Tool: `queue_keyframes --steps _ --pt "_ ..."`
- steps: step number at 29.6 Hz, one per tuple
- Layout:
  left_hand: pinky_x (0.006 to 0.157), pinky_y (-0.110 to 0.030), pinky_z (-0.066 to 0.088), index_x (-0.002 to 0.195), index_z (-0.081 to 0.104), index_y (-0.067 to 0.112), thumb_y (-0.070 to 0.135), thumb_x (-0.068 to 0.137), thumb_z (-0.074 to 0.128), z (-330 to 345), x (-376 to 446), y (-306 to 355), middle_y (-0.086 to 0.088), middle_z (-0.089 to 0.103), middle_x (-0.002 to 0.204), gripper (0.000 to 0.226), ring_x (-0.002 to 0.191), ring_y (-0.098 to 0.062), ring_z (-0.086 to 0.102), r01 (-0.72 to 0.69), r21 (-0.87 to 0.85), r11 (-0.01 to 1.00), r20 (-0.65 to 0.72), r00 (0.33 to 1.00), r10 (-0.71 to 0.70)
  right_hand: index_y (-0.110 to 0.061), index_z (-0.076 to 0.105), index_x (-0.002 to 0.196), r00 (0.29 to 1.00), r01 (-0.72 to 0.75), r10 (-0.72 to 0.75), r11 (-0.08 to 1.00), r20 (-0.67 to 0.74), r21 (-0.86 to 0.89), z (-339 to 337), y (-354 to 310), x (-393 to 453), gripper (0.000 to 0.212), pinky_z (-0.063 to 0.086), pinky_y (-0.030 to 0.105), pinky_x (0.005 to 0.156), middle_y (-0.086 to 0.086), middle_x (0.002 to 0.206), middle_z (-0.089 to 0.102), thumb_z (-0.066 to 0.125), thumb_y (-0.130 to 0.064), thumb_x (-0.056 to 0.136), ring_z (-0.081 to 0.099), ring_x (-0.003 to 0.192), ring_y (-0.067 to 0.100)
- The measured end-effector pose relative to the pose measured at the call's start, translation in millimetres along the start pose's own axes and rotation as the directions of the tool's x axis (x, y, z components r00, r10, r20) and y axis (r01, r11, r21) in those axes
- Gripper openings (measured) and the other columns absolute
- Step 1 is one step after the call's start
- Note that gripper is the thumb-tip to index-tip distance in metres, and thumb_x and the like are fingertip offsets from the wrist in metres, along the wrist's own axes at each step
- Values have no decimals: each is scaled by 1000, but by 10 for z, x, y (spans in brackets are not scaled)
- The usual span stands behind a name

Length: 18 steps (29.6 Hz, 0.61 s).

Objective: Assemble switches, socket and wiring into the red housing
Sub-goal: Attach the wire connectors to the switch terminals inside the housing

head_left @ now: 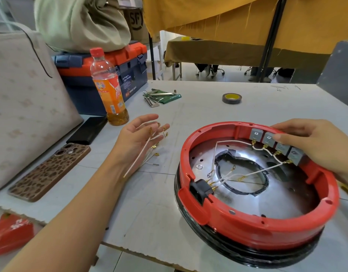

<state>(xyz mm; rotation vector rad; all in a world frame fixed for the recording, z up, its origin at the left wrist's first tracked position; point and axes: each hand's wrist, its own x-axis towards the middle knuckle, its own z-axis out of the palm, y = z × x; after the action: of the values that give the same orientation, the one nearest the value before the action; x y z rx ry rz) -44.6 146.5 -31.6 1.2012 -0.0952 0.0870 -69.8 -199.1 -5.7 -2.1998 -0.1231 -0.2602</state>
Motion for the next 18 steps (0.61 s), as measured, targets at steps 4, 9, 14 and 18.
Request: queue_keyframes --steps 4,9,14,18 --pt "84 -55 53 103 63 10 2 81 62 24 1 8 -11 67 87 24 104 -39 64 48 -115 992 64 997 -41 -38 70 84 1000 -2 2 1000 -2 -9 -8 -9 -1 13 45 25 71 -16 81 72 68 -25 82 66 82 7" --pt "73 -33 57 95 68 10 1 71 66 55 -29 -3 -6 66 85 26 99 -29 68 6 -76 997 52 999 -2 -40 70 82 1000 -9 9 1000 4 -8 -6 -15 -5 15 45 25 71 -23 77 71 68 -25 82 65 80 5" --pt "73 -23 55 98 67 15 5 66 71 106 -73 -2 0 68 93 34 94 -17 70 -45 121 992 68 997 37 -42 70 80 1000 -17 17 1000 5 13 -11 -8 -7 18 46 26 71 -22 78 71 69 -25 82 66 81 7" --pt "71 -21 55 101 66 16 9 64 73 143 -112 48 -3 75 89 38 93 -16 70 -75 236 969 93 994 54 -45 70 81 1000 -13 13 1000 9 11 -9 -8 -5 20 48 30 77 -22 79 72 69 -25 81 66 82 8"
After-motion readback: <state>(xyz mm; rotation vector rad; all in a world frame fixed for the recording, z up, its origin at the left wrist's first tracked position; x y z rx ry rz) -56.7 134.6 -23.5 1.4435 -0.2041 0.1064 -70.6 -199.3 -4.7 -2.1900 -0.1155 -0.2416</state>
